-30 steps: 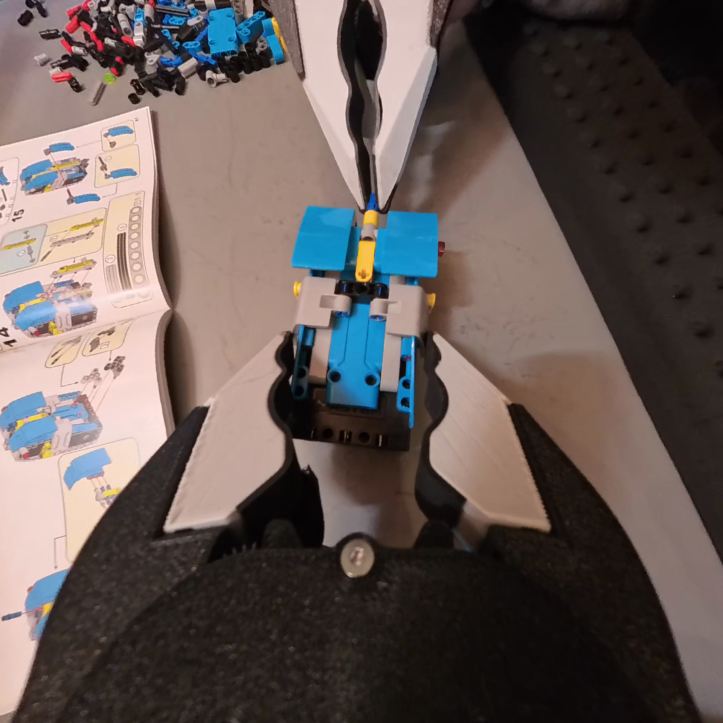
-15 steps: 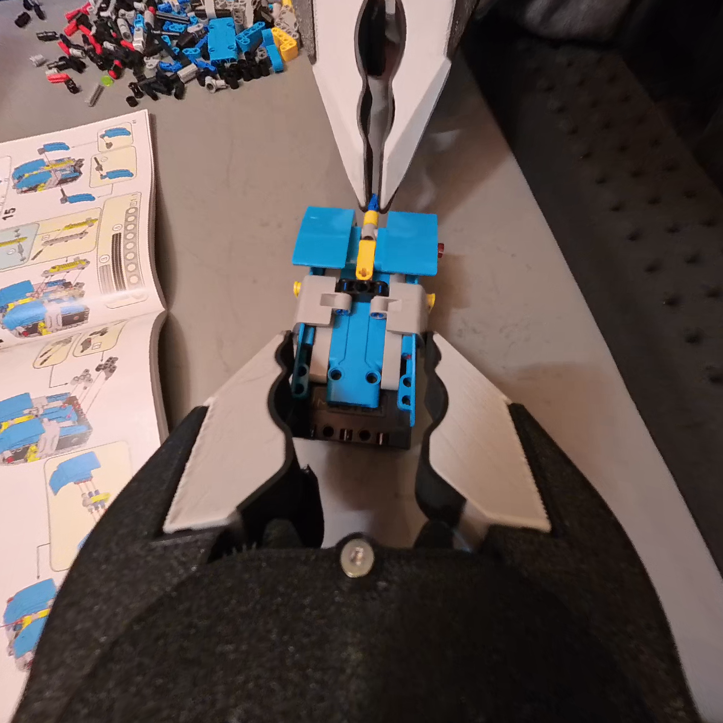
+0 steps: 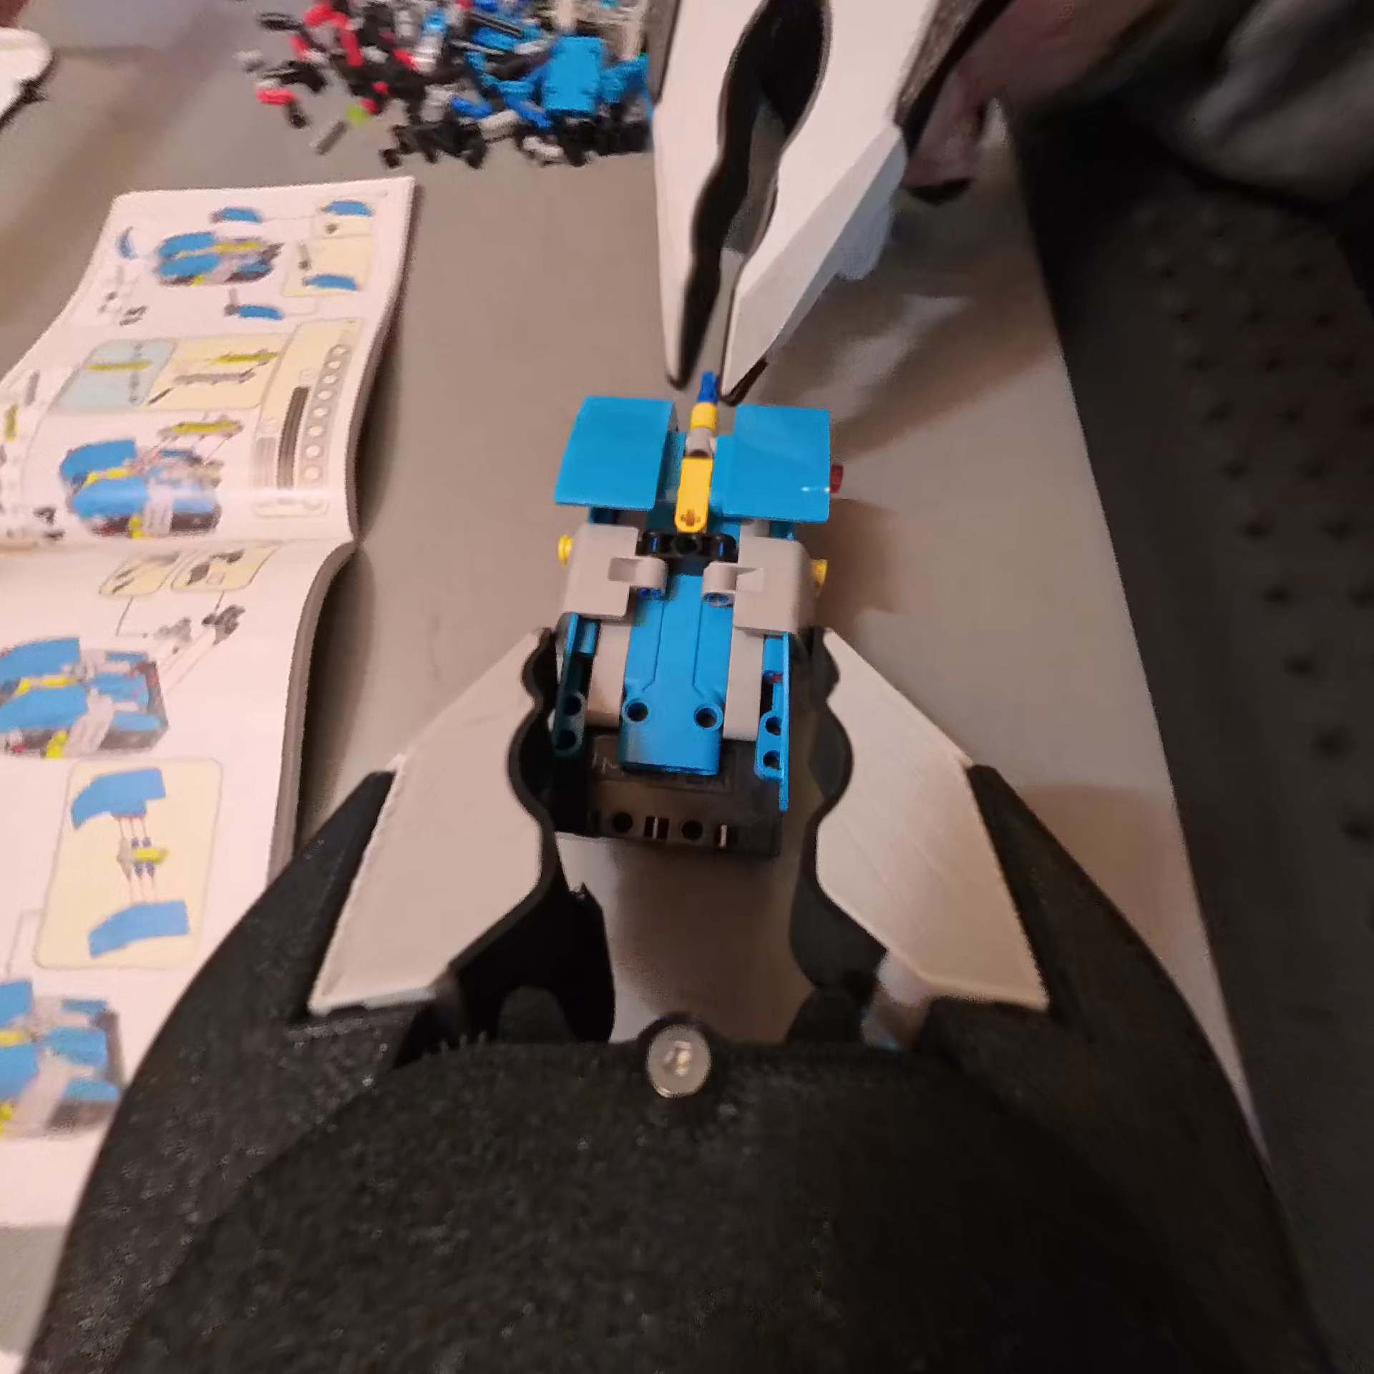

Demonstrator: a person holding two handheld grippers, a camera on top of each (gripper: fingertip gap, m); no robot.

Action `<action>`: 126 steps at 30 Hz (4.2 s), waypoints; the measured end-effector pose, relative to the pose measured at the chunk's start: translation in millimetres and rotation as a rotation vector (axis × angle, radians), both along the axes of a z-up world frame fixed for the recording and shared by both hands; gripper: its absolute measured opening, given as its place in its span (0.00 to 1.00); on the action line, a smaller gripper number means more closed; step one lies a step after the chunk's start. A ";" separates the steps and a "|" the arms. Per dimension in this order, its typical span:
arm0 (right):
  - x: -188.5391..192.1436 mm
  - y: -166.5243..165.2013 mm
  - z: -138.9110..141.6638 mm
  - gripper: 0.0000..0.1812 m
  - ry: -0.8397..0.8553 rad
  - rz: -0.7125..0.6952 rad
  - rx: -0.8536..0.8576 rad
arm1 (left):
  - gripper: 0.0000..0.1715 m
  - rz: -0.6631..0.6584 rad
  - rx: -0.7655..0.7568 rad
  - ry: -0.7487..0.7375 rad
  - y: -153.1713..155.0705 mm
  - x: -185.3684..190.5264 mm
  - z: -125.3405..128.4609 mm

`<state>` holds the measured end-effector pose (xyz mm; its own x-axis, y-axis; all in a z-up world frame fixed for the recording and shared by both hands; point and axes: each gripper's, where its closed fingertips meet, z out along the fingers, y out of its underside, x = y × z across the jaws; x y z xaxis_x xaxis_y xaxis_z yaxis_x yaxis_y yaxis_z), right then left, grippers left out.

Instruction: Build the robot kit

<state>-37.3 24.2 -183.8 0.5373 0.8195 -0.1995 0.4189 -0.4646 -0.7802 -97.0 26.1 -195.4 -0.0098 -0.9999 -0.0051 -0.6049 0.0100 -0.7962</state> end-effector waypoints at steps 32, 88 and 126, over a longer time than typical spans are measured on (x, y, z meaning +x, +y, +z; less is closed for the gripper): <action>-24.2 15.6 1.1 0.25 0.000 -0.533 -0.099 | 0.39 0.485 0.094 -0.011 -12.7 0.9 0.4; -2.6 9.4 -0.5 0.04 0.393 -0.129 -0.468 | 0.19 0.150 0.367 -0.027 -21.6 28.6 13.3; 0.5 11.8 -0.9 0.04 0.482 -0.056 -0.623 | 0.27 0.052 0.523 0.147 -19.1 33.0 4.7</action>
